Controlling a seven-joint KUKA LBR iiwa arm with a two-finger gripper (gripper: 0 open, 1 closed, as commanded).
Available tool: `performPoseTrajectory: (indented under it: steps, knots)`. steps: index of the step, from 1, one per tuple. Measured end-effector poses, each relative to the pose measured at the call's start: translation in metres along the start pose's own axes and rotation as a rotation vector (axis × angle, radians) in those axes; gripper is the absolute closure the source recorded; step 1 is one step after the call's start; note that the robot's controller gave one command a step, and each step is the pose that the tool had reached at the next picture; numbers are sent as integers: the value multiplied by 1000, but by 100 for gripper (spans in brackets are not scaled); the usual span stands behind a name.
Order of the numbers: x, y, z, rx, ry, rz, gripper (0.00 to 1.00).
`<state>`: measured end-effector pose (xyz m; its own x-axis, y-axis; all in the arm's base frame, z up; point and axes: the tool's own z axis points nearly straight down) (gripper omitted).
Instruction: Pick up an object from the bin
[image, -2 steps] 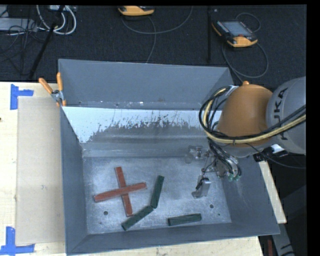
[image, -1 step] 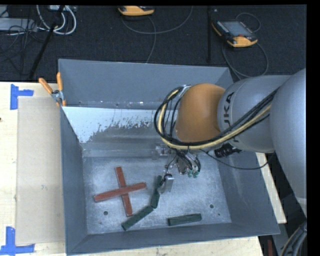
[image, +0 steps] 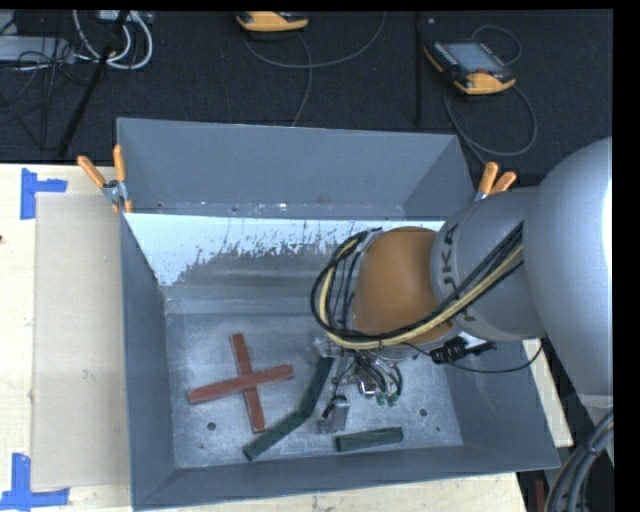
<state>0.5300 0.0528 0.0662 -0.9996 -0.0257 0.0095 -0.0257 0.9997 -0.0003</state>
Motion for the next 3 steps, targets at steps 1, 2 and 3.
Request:
performPoseTrajectory:
  steps: [1,2,3]
  knots:
    - [22,-13,-5,1,-18,-283,0]
    - [24,-13,-3,1,-9,-283,100]
    - [20,-35,-152,4,-16,-534,100]
